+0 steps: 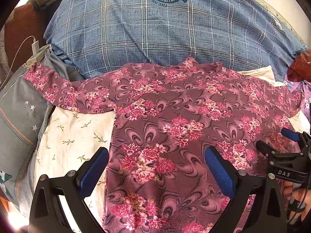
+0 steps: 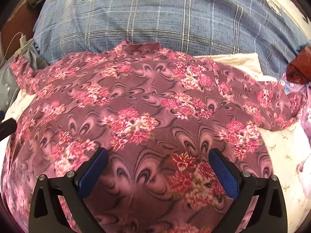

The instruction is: Fold small clothes

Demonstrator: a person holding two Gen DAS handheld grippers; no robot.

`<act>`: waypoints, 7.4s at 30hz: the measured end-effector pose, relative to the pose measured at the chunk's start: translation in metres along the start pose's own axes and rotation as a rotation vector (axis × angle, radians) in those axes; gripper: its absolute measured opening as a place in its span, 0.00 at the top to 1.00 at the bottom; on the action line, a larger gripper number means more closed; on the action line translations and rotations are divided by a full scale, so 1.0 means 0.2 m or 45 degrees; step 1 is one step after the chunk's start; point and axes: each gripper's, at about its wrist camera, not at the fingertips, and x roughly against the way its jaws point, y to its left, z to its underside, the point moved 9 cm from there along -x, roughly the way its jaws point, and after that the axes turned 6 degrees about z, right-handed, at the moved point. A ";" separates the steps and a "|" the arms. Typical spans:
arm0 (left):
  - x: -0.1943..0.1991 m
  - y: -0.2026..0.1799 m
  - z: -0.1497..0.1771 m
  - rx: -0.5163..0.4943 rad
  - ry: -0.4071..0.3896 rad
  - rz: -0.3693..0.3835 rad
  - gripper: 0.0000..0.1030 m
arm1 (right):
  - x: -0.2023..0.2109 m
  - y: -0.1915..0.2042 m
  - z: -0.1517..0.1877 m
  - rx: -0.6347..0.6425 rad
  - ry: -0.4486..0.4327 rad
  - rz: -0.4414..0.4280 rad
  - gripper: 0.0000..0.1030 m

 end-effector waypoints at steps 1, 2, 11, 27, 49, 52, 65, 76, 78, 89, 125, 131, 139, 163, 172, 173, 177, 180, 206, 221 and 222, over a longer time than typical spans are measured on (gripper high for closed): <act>0.01 -0.01 0.00 -0.006 -0.003 0.000 0.04 | 0.02 0.00 0.00 -0.001 -0.007 -0.013 0.00; 0.02 -0.02 0.00 -0.014 -0.007 0.000 0.04 | 0.04 0.00 0.00 -0.007 -0.010 -0.024 0.00; 0.10 -0.08 -0.02 -0.032 -0.042 0.014 0.04 | 0.27 -0.23 -0.06 -0.131 -0.099 -0.017 0.00; 0.08 -0.20 -0.10 -0.064 -0.039 0.019 0.04 | 0.35 -0.86 -0.12 -0.264 -0.133 0.230 0.00; -0.01 -0.33 -0.18 -0.090 -0.026 0.018 0.04 | 0.25 -1.21 -0.13 -0.447 -0.086 0.210 0.01; -0.05 -0.32 -0.19 -0.081 -0.019 0.019 0.04 | 0.22 -1.34 -0.17 -0.524 -0.073 0.202 0.01; -0.26 -0.28 -0.22 -0.040 0.027 0.021 0.04 | -0.14 -1.81 -0.29 -0.763 0.092 0.274 0.15; -0.42 -0.28 -0.25 -0.032 0.071 0.021 0.04 | -0.39 -2.06 -0.29 -0.865 0.177 0.349 0.42; -0.45 -0.31 -0.28 -0.046 0.074 0.028 0.04 | -0.40 -2.06 -0.29 -0.870 0.165 0.335 0.62; -0.51 -0.66 -0.58 -0.157 0.059 0.193 0.04 | -0.13 -1.55 -0.49 -0.530 -0.140 -0.081 0.94; -0.49 -1.25 -0.79 -0.486 0.012 0.310 0.04 | -0.40 -1.82 -0.36 -0.738 0.068 0.170 0.96; -0.50 -1.23 -0.78 -0.473 0.025 0.306 0.04 | -0.28 -1.61 -0.45 -0.598 -0.044 0.029 0.97; -0.50 -1.16 -0.79 -0.415 0.035 0.299 0.04 | -0.11 -1.05 -0.48 -0.387 -0.115 -0.368 0.97; -1.01 -1.10 -0.81 -0.049 0.359 0.524 0.12 | -0.16 -0.49 -0.23 -0.049 0.095 -0.495 0.97; -1.27 -1.09 -0.72 0.198 0.546 0.586 0.52 | -0.18 -0.48 -0.23 -0.042 0.092 -0.479 0.97; -1.28 -1.10 -0.72 0.207 0.562 0.618 0.70 | -0.18 -0.48 -0.23 -0.040 0.091 -0.474 0.97; -1.27 -1.10 -0.71 0.193 0.556 0.669 0.91 | -0.17 -0.47 -0.24 -0.041 0.088 -0.455 0.97; -1.25 -1.08 -0.73 0.203 0.522 0.690 0.94 | -0.16 -0.46 -0.25 -0.040 0.085 -0.443 0.97; -0.65 0.03 -0.85 0.365 0.120 0.470 0.94 | -0.17 0.40 -0.52 0.210 0.104 -0.518 0.93; -0.63 0.17 -0.64 0.356 0.142 0.426 0.93 | -0.10 0.04 -0.59 0.079 0.071 -0.413 0.52; -0.62 0.18 -0.66 0.349 0.131 0.421 0.93 | -0.11 -0.02 -0.62 0.058 0.068 -0.383 0.52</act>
